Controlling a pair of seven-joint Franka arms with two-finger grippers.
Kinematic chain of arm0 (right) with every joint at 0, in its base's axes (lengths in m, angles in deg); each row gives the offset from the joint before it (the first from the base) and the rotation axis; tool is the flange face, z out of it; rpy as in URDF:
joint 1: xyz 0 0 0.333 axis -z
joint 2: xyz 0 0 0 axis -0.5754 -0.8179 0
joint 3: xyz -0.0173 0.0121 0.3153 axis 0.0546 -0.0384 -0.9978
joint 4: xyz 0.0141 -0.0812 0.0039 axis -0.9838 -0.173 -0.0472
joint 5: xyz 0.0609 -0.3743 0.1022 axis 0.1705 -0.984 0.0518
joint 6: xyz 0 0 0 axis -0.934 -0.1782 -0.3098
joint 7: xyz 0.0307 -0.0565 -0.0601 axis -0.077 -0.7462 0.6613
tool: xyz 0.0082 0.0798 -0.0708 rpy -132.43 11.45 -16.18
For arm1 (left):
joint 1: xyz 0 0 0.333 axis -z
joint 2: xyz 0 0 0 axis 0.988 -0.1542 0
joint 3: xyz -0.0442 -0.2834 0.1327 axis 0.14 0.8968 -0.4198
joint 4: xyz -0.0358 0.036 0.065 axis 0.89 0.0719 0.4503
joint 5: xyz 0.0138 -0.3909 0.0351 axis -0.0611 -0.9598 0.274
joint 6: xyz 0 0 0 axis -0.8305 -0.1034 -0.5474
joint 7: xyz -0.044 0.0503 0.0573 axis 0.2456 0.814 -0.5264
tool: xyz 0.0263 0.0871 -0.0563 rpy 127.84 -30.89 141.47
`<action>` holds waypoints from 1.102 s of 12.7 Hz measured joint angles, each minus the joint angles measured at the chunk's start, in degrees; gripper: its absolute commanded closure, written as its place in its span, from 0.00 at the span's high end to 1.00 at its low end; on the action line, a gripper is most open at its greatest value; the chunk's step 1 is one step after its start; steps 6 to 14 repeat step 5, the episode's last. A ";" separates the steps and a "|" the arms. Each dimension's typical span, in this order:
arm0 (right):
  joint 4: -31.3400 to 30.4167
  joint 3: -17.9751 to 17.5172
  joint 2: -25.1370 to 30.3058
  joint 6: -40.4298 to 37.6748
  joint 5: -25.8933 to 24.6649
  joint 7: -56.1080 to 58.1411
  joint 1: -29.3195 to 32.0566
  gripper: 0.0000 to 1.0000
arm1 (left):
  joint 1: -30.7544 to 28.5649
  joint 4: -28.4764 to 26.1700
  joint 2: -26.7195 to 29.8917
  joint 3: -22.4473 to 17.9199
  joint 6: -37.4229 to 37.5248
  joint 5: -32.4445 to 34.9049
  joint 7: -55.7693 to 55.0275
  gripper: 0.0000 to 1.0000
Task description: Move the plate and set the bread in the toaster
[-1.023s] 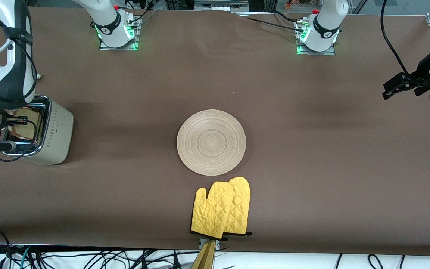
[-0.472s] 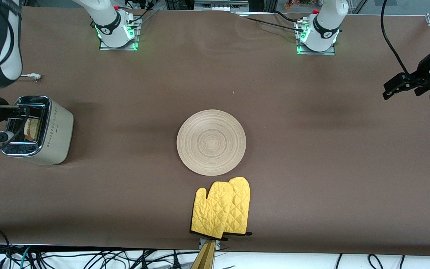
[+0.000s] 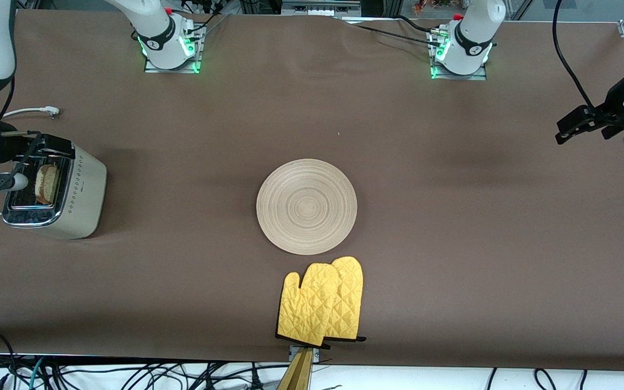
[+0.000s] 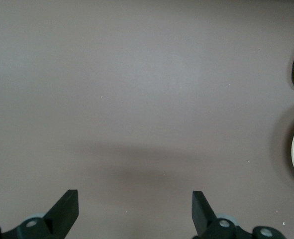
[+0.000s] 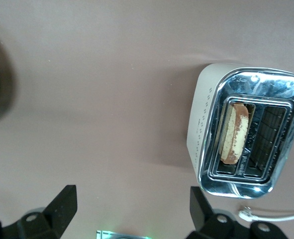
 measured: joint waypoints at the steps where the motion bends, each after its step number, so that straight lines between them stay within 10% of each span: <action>1: -2.31 -5.60 1.91 2.49 -1.43 -1.11 5.06 1.00 | 0.00 0.01 0.00 0.00 0.00 0.00 0.00 1.00; 5: -13.43 -16.99 11.10 7.91 -5.53 -10.85 11.83 1.00 | 0.00 0.06 0.00 -0.01 0.00 0.00 0.00 1.00; 14: -13.43 -16.99 11.10 7.91 -5.53 -10.85 11.83 1.00 | 0.00 0.06 0.00 -0.01 0.00 0.00 0.00 1.00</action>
